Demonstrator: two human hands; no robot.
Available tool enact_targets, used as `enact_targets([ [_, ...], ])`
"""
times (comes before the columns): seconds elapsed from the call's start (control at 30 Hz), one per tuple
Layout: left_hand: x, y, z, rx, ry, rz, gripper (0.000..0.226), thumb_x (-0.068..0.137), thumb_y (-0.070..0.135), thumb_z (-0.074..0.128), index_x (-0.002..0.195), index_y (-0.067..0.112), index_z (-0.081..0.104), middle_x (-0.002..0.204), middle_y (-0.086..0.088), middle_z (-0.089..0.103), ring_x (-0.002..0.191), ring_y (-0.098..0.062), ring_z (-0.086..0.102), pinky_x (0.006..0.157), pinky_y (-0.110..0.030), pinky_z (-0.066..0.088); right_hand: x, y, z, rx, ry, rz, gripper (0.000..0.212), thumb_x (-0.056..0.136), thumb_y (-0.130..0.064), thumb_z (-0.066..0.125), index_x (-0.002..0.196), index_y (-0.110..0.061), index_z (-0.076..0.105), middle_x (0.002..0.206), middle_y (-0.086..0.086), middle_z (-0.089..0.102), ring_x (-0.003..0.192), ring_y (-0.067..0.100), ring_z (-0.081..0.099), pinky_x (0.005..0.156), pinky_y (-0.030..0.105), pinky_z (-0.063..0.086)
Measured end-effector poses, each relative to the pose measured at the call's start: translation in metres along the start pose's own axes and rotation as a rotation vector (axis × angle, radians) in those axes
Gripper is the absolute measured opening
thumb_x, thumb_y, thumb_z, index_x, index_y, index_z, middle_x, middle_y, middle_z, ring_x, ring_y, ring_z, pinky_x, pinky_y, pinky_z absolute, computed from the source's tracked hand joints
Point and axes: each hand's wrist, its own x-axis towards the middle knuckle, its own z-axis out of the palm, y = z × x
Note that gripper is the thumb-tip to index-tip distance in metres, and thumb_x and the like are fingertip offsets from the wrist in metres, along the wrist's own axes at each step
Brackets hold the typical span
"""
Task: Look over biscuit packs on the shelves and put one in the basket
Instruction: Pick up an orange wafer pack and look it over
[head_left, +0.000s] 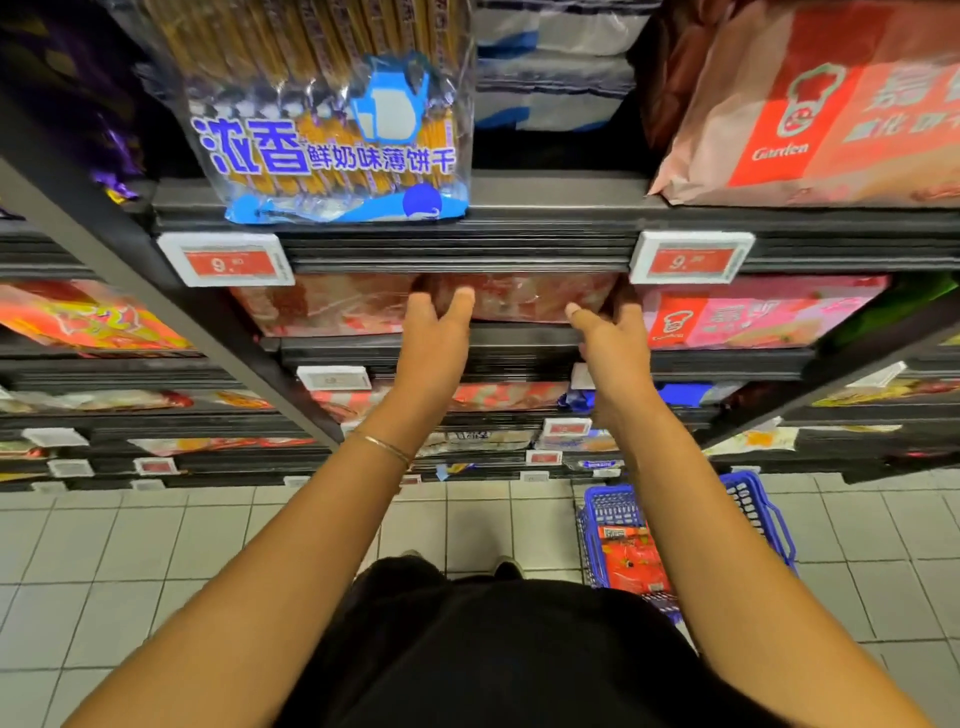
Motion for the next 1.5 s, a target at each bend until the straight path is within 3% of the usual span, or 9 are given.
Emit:
enact_targets([
  [0.23, 0.005, 0.023, 0.019, -0.018, -0.008, -0.214, 0.048, 0.088, 0.041, 0.046, 0.121, 0.007, 0.054, 0.14, -0.015, 0.056, 0.119, -0.028, 0.057, 0.104, -0.045, 0.047, 0.017, -0.003, -0.019, -0.046, -0.148, 0.113, 0.053, 0.097, -0.036, 0.07, 0.136, -0.009, 0.045, 0.144, 0.006, 0.053, 0.131, 0.029, 0.054, 0.092, 0.036, 0.049],
  [0.37, 0.003, 0.024, 0.016, -0.056, 0.017, -0.219, 0.026, 0.098, 0.034, 0.047, 0.111, 0.015, 0.058, 0.146, -0.014, 0.052, 0.112, -0.021, 0.061, 0.091, -0.04, 0.049, 0.015, -0.005, -0.024, -0.058, -0.193, 0.135, 0.07, 0.094, -0.042, 0.072, 0.149, -0.012, 0.041, 0.152, 0.008, 0.05, 0.136, 0.033, 0.051, 0.107, 0.052, 0.048],
  [0.43, 0.0, 0.019, 0.014, -0.02, 0.03, -0.206, 0.051, 0.085, 0.043, 0.051, 0.122, 0.008, 0.058, 0.147, -0.016, 0.051, 0.123, -0.027, 0.058, 0.103, -0.047, 0.049, 0.014, -0.005, -0.024, -0.07, -0.213, 0.149, 0.07, 0.092, -0.045, 0.072, 0.147, -0.015, 0.041, 0.151, 0.009, 0.051, 0.134, 0.035, 0.053, 0.101, 0.056, 0.049],
  [0.53, -0.007, 0.013, 0.009, 0.032, 0.101, -0.084, 0.043, 0.091, 0.04, 0.059, 0.119, 0.007, 0.056, 0.143, -0.016, 0.048, 0.119, -0.025, 0.053, 0.103, -0.042, 0.045, 0.009, -0.007, -0.023, -0.046, -0.238, 0.123, 0.058, 0.095, -0.039, 0.072, 0.138, -0.014, 0.045, 0.146, 0.003, 0.053, 0.131, 0.029, 0.053, 0.086, 0.044, 0.05],
  [0.77, -0.017, -0.007, -0.004, -0.05, 0.1, 0.135, 0.024, 0.096, 0.029, 0.068, 0.11, 0.012, 0.06, 0.111, -0.004, 0.07, 0.098, -0.012, 0.063, 0.09, -0.031, 0.054, -0.009, -0.011, -0.026, -0.104, -0.191, -0.044, 0.05, 0.096, -0.032, 0.069, 0.138, -0.011, 0.05, 0.153, 0.0, 0.041, 0.145, 0.027, 0.038, 0.118, 0.053, 0.037],
  [0.97, -0.024, -0.014, -0.008, -0.037, 0.13, 0.201, 0.016, 0.097, 0.019, 0.068, 0.11, 0.014, 0.062, 0.099, 0.008, 0.072, 0.086, 0.001, 0.066, 0.073, -0.013, 0.051, -0.029, -0.001, -0.035, -0.014, -0.097, -0.145, 0.037, 0.097, -0.016, 0.069, 0.131, -0.017, 0.055, 0.143, 0.007, 0.052, 0.119, 0.012, 0.056, 0.095, 0.025, 0.047],
  [1.2, -0.045, -0.019, -0.014, -0.002, 0.16, 0.234, 0.04, 0.096, 0.015, 0.072, 0.135, 0.019, 0.06, 0.132, -0.003, 0.066, 0.119, -0.017, 0.064, 0.099, -0.033, 0.055, -0.044, 0.014, -0.041, 0.044, -0.073, -0.181, 0.04, 0.097, -0.015, 0.07, 0.132, -0.027, 0.055, 0.142, 0.003, 0.051, 0.124, 0.012, 0.055, 0.103, 0.029, 0.051],
  [1.3, -0.055, -0.022, -0.014, 0.04, 0.232, 0.169, 0.062, 0.098, 0.036, 0.072, 0.151, 0.017, 0.048, 0.144, -0.005, 0.06, 0.127, -0.018, 0.059, 0.108, -0.036, 0.051, -0.047, 0.015, -0.042, 0.002, -0.034, -0.253, 0.038, 0.096, -0.017, 0.071, 0.129, -0.029, 0.057, 0.129, -0.005, 0.051, 0.107, -0.008, 0.056, 0.087, 0.01, 0.05],
  [1.5, -0.06, -0.03, -0.021, 0.002, 0.156, 0.251, 0.013, 0.099, 0.028, 0.07, 0.108, 0.019, 0.071, 0.103, 0.0, 0.074, 0.092, -0.012, 0.071, 0.078, -0.03, 0.058, -0.053, 0.016, -0.047, -0.108, 0.024, -0.381, 0.031, 0.094, -0.017, 0.071, 0.123, -0.024, 0.066, 0.124, -0.003, 0.053, 0.095, -0.015, 0.055, 0.081, 0.004, 0.044],
])
